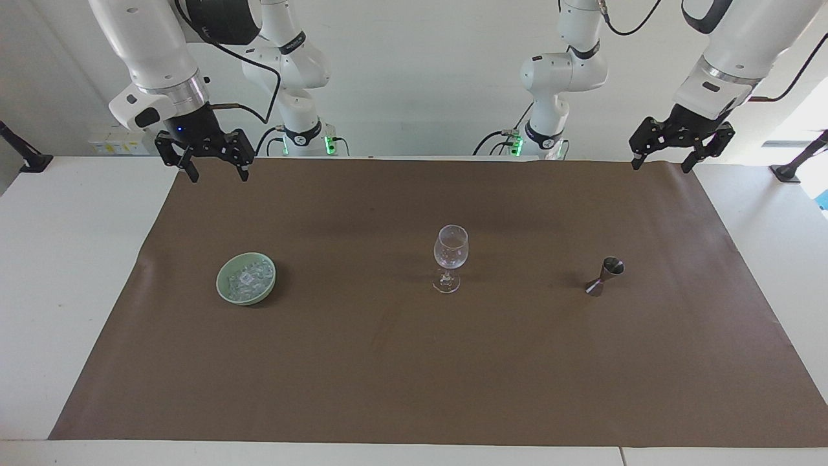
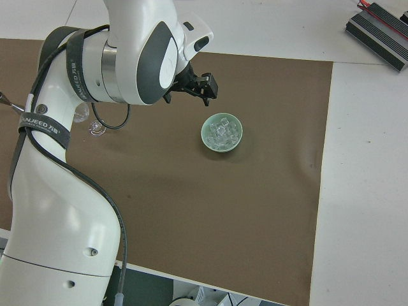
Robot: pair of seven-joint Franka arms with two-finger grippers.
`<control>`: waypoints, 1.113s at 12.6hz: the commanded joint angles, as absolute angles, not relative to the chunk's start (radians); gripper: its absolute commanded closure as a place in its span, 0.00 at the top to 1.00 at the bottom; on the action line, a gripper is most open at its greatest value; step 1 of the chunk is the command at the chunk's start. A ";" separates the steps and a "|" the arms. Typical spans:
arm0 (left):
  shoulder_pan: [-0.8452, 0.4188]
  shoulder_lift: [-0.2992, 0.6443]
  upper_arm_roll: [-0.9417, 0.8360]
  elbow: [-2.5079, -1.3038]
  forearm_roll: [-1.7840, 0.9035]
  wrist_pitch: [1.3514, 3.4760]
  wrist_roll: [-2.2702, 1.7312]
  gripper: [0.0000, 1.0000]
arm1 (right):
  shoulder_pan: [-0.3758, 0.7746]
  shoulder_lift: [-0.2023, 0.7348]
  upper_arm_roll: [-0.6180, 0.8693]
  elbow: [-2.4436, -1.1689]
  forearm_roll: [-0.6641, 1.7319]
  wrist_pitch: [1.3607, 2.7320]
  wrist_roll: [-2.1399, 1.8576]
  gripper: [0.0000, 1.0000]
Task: Pour wine and add ice with both arms
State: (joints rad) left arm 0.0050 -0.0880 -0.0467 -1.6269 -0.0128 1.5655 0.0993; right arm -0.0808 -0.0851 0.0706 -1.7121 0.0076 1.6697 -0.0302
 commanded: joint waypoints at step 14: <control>0.003 -0.132 -0.034 -1.732 -0.023 1.658 -0.083 1.00 | -0.087 -0.110 0.071 -1.735 0.023 1.666 -0.058 1.00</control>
State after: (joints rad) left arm 0.0050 -0.0915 -0.0420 -1.6542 -0.0132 1.6029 -0.0271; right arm -0.0808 -0.0851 0.0706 -1.7121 0.0076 1.6697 -0.0302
